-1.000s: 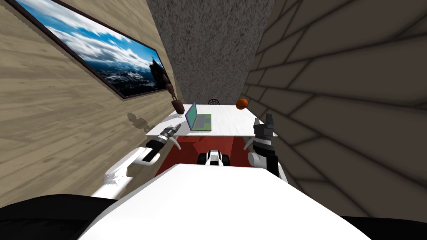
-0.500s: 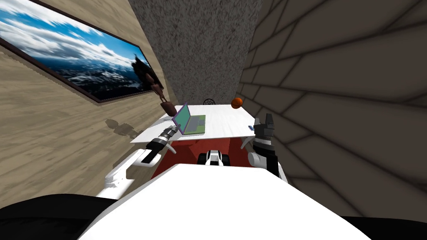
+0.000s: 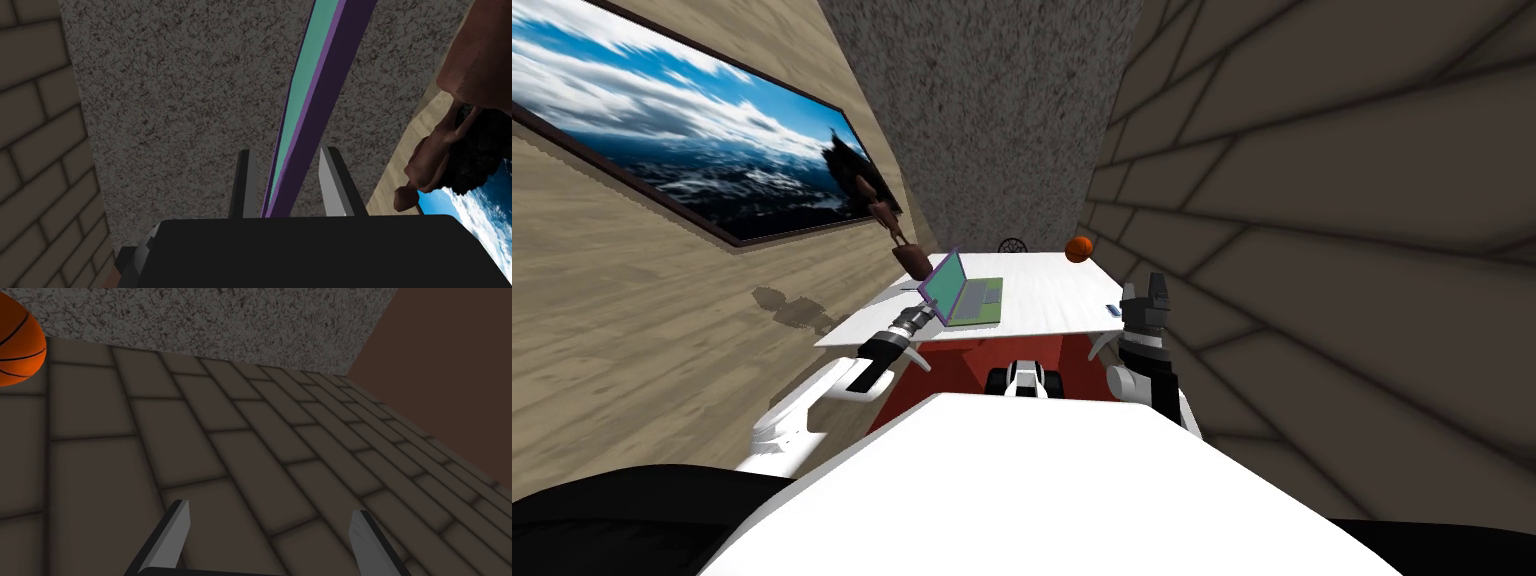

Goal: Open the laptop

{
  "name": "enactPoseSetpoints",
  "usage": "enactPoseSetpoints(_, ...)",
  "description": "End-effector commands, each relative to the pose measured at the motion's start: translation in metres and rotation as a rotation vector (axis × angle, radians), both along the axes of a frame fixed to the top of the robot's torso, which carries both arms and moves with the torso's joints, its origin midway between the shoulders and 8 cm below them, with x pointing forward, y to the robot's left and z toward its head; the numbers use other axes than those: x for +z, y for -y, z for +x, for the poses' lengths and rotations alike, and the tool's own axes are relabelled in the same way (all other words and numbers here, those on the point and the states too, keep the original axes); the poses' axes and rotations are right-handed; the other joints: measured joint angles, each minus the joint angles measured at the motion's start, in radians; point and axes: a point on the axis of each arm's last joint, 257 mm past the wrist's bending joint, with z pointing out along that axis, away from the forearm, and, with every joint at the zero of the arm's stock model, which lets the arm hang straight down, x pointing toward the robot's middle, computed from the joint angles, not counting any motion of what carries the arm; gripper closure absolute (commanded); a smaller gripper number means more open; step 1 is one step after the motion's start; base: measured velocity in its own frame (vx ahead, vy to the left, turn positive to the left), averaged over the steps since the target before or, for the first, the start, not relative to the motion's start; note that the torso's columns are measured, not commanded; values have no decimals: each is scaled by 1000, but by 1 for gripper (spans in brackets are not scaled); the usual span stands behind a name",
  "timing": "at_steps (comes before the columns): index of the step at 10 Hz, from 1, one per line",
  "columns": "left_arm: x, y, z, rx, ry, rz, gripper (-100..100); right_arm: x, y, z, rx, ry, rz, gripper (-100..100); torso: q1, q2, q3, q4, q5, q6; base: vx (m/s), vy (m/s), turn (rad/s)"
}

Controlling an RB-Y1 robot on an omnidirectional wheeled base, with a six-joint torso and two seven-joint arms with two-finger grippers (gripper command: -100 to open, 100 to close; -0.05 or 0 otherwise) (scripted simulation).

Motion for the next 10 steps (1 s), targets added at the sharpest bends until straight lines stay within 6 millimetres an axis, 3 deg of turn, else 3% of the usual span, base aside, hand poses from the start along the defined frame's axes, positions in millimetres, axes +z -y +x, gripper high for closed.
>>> enactPoseSetpoints(1, -3, -5, -5, -3, -23, 137, 100, 0, 0, 0, 0, 0, 0, 0, -3, -1, 0, -1, 0, 1, 37, -133, 21)
enactPoseSetpoints(4, -4, -12, -9, -6, -42, 286, 100, 0, 0, 0, 0, 0, 0, 0, -1, -3, -1, 0, 0, 3, 28, -129, 2)
enactPoseSetpoints(5, -3, -13, -8, 2, -39, 257, 100, 0, 0, 0, 0, 0, 0, 0, 0, -2, -1, 0, 0, 2, 3, -59, 9)
enactPoseSetpoints(10, -26, -25, -9, 18, -82, 499, 100, 0, 0, 0, 0, 0, 0, 0, 4, -3, -1, -3, 4, 0, 0, -66, -35)
